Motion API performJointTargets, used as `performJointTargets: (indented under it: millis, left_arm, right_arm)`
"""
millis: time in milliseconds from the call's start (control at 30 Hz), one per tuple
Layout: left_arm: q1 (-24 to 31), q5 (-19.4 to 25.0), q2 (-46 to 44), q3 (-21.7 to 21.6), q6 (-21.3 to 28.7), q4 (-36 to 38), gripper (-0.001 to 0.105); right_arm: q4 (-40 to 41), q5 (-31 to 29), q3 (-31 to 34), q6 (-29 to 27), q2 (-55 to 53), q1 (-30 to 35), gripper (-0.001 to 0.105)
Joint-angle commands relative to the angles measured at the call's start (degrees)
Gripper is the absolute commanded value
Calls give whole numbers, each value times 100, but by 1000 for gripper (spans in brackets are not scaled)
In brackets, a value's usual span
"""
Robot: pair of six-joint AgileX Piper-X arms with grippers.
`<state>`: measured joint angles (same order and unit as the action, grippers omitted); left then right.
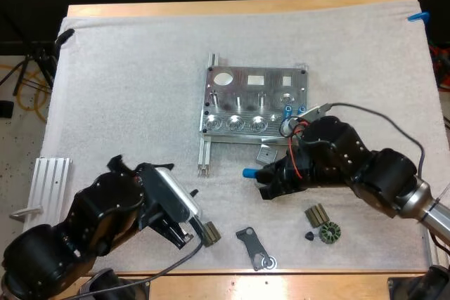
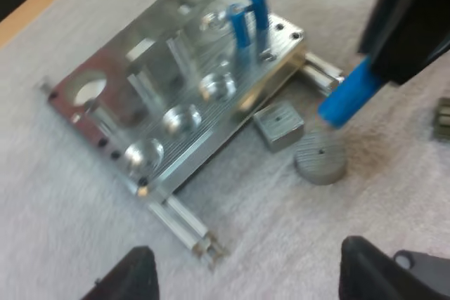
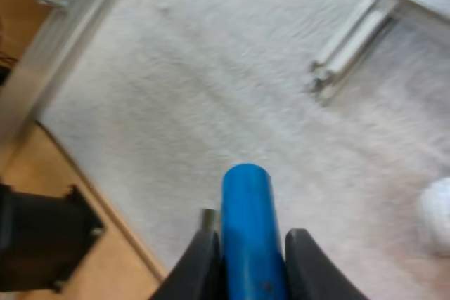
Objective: Load cells from right to left
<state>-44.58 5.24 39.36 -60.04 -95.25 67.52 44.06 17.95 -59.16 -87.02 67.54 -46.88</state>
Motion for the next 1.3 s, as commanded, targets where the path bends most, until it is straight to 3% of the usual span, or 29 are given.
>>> performJointTargets:
  millis: [0, 267, 400, 533, 767, 1267]
  left_arm:
    - [13, 284, -9, -35, -357, 107, 55]
    - [13, 352, -9, -35, -1296, 732, 55]
    - [13, 655, -9, -5, -1572, 930, 55]
    - [13, 811, -9, 244, -1569, 840, 55]
    - [13, 800, -9, 1084, -1525, 308, 55]
    - [13, 827, -23, 1107, -1763, -546, 55]
  right_arm:
    - [260, -146, -173, -239, -27, -6, 13]
    - [957, -404, -647, -582, -27, -6, 13]
    - [1144, -403, -677, -582, -27, -6, 13]
    - [1298, -510, -677, -789, -27, -6, 13]
    - [1486, -920, -677, -1064, -27, -6, 13]
    - [1567, -1479, -726, -1486, -27, -6, 13]
